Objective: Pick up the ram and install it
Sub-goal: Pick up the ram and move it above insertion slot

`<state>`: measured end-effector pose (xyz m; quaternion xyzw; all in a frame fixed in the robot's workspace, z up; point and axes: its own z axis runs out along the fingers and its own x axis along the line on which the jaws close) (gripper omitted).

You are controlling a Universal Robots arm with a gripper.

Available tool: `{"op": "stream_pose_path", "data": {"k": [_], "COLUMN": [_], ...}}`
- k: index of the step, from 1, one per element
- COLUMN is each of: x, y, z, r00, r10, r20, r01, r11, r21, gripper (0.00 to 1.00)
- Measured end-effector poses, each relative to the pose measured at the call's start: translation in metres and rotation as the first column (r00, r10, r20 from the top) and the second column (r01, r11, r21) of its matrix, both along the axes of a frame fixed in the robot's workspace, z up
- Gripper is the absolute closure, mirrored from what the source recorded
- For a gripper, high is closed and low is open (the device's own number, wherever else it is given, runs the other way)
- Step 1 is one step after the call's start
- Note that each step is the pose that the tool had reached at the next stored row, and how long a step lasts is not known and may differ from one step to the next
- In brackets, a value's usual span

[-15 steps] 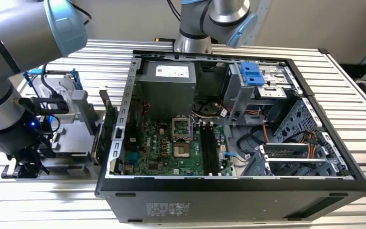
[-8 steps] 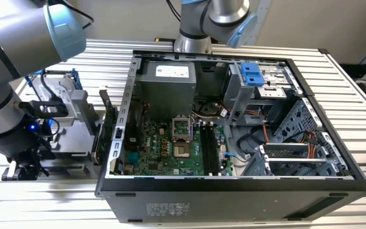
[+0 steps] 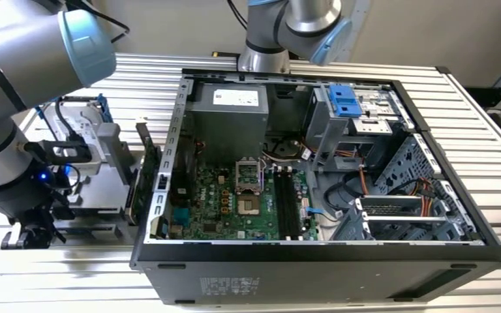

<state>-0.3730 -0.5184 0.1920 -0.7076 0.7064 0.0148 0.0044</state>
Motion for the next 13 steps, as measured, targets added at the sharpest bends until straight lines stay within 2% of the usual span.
{"op": "stream_pose_path", "data": {"k": [6, 7, 13], "x": [0.0, 0.0, -0.0001], "y": [-0.0001, -0.0001, -0.0001], "z": [0.0, 0.0, 0.0], "r00": [1.0, 1.0, 1.0], "r10": [0.0, 0.0, 0.0], "r20": [-0.0001, -0.0001, 0.0], "r01": [0.0, 0.0, 0.0], "r11": [1.0, 1.0, 1.0], "r21": [-0.0001, -0.0001, -0.0001], "gripper": [0.0, 1.0, 1.0]}}
